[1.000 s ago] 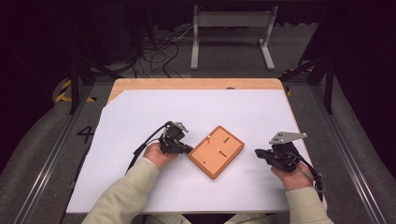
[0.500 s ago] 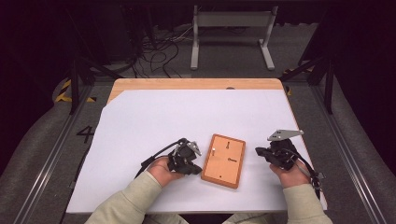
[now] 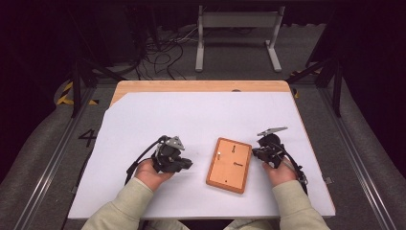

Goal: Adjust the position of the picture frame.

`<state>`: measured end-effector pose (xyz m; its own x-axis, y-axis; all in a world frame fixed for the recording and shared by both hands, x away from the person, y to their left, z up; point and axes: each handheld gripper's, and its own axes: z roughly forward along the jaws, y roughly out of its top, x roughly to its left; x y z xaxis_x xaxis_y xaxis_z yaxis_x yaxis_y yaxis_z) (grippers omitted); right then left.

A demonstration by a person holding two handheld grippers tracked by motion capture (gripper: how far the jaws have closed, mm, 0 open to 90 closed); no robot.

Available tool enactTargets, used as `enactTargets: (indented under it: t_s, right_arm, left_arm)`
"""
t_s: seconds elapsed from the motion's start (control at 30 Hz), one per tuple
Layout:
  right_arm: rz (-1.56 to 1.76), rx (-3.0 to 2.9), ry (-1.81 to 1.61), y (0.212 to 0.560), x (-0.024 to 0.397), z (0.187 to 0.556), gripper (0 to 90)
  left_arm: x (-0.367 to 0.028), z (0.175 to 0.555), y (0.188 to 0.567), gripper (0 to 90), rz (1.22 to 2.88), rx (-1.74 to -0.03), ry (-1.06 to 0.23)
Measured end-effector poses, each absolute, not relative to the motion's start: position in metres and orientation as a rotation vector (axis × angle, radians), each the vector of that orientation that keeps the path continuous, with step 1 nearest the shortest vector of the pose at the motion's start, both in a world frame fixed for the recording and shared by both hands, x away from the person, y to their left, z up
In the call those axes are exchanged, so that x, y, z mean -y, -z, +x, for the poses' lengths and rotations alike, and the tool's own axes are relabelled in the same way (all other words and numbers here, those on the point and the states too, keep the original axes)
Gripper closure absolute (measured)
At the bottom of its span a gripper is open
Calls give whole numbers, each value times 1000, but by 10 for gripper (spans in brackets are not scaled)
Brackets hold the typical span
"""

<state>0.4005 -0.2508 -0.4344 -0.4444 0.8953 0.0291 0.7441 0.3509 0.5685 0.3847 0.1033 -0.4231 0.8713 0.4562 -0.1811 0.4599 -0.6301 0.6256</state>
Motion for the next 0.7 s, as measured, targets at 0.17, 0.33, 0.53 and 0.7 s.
enactTargets:
  t_s: [0.17,0.33,0.53,0.7]
  right_arm:
    - [1435,-2359,-758,435,243,412,900]
    - [1352,-2417,-775,436,221,426,900]
    - [1194,-2505,-800,438,184,443,900]
    - [1055,-2556,-825,438,162,446,900]
  left_arm:
    - [-121,380,422,819,2306,-695,-28]
    - [-136,373,423,816,2290,-740,-43]
    - [-160,365,425,813,2263,-821,-61]
    - [-170,363,427,811,2235,-864,-68]
